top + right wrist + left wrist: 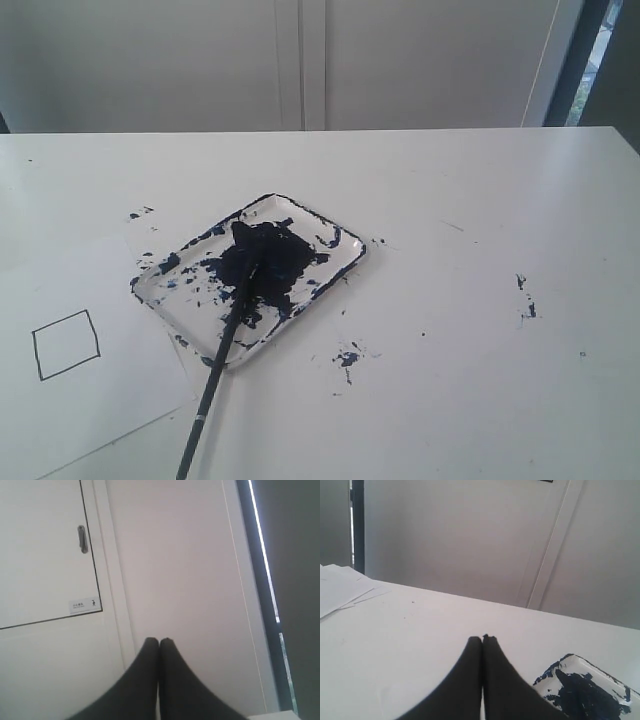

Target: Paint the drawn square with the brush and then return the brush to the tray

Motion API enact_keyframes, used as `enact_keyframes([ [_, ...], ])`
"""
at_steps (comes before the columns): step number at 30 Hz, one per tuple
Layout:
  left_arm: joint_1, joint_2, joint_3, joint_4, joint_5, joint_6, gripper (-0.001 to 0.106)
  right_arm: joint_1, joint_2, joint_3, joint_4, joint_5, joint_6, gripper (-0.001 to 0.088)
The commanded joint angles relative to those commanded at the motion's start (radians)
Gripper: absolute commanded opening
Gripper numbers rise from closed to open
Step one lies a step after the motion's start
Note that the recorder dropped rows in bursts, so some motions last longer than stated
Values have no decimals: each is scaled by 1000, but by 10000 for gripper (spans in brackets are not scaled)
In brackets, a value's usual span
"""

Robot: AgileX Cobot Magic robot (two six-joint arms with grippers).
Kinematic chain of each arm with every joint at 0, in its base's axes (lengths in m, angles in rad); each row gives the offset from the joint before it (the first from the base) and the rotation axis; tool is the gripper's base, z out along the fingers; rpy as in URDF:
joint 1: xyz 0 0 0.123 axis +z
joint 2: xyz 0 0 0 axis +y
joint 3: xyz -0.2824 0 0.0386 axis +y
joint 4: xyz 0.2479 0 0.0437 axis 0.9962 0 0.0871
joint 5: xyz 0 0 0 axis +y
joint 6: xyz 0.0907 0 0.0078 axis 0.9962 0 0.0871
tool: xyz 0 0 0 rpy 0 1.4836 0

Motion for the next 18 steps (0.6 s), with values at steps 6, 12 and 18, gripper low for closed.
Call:
enact_keyframes([
  [6, 0, 122, -126, -76, 120, 125, 3, 105, 155, -129, 0, 108, -29, 0],
  [12, 0, 210, -246, -407, 306, 597, 3, 244, 297, -284, 31, 312, -178, 0],
  [18, 0, 263, -269, -483, 365, 705, 3, 336, 422, -426, 248, 577, -467, 0],
])
